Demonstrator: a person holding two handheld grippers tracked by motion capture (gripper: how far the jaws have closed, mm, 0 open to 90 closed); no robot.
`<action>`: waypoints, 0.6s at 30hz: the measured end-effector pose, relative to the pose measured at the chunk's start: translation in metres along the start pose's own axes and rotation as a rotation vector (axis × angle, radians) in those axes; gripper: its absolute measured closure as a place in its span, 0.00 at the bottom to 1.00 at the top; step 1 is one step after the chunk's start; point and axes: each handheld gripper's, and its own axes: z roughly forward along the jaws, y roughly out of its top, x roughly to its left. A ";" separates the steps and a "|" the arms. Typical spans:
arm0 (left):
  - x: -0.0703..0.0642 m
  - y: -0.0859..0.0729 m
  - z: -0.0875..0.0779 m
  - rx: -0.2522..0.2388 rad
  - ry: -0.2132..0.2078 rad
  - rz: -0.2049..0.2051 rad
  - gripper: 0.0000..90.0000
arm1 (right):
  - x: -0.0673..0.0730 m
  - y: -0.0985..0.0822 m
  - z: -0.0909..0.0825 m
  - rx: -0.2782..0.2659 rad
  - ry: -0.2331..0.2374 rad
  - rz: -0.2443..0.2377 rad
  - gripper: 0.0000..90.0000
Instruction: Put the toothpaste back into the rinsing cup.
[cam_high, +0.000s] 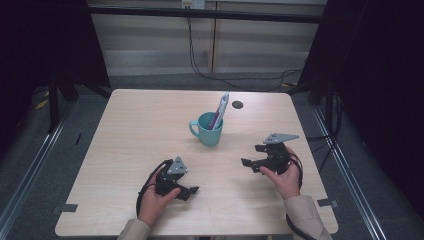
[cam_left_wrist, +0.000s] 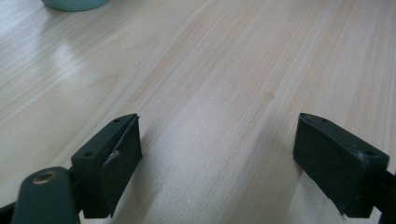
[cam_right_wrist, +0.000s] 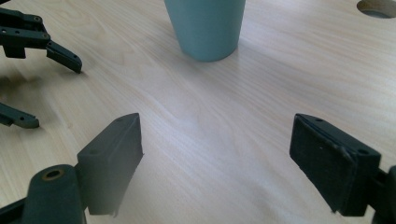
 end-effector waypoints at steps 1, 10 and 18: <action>0.000 0.000 0.000 0.003 -0.001 0.004 0.17 | 0.000 -0.002 0.000 -0.001 0.001 0.005 0.19; 0.001 0.000 0.000 0.006 -0.002 0.009 0.17 | -0.004 -0.020 -0.001 0.014 -0.012 0.031 0.19; 0.000 0.000 -0.001 0.009 0.000 0.012 0.17 | -0.004 -0.038 0.001 0.042 -0.025 0.040 0.19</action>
